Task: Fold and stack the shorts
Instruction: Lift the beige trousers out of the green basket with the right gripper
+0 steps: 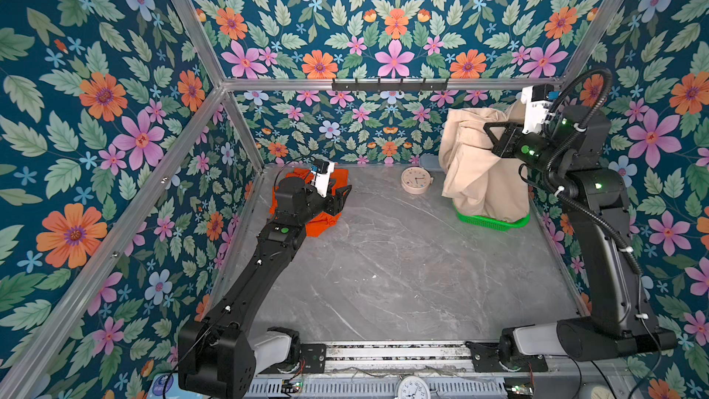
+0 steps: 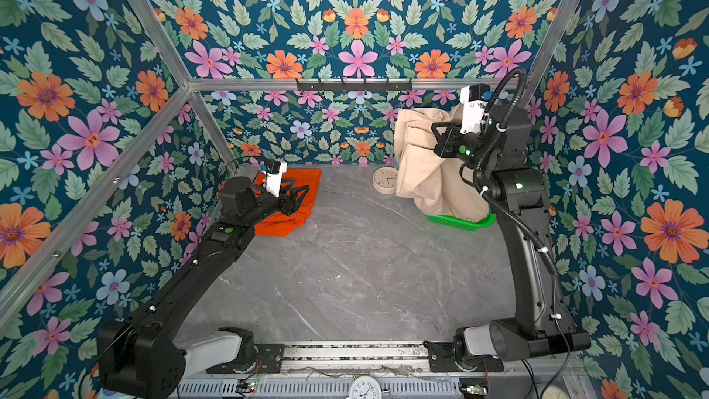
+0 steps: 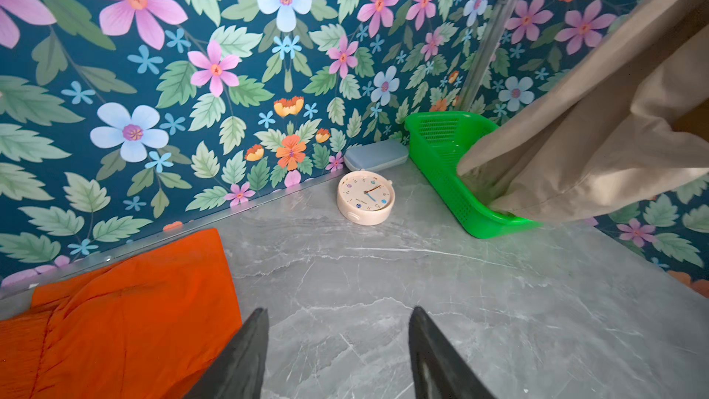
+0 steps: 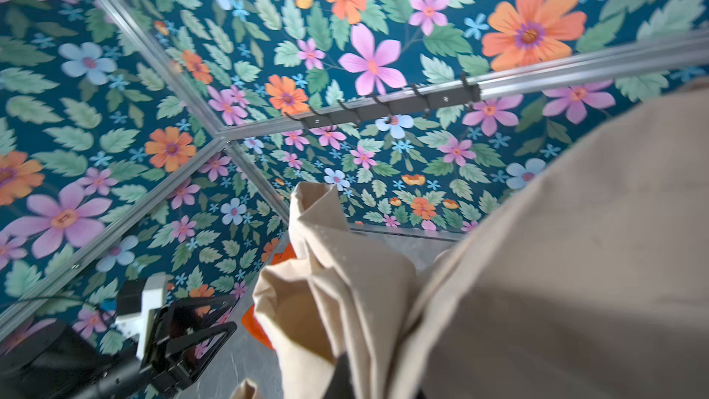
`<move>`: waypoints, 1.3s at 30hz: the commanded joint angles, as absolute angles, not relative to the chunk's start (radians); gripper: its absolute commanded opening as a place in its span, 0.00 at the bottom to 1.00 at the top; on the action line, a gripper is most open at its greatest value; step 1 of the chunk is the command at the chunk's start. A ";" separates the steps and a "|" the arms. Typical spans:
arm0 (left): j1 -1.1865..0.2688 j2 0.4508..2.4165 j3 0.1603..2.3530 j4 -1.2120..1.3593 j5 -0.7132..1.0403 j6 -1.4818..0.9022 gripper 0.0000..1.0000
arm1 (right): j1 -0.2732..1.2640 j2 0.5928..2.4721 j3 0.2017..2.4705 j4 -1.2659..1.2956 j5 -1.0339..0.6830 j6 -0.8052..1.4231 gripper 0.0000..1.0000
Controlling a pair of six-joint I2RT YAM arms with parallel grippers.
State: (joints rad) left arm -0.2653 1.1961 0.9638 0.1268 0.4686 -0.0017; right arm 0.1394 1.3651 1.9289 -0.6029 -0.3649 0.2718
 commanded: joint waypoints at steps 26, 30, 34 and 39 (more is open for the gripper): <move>-0.413 1.080 0.859 0.268 1.122 0.154 0.75 | 0.649 1.321 1.633 -0.606 -0.558 -0.046 0.00; -0.437 1.093 0.840 0.362 1.132 0.106 0.75 | 0.661 1.347 1.635 -0.591 -0.554 -0.035 0.00; -0.449 1.097 0.840 0.346 1.141 0.120 0.75 | 0.661 1.349 1.626 -0.564 -0.526 -0.032 0.00; -0.450 1.054 0.832 0.248 1.140 0.189 0.77 | 0.661 1.347 1.613 -0.557 -0.389 -0.028 0.00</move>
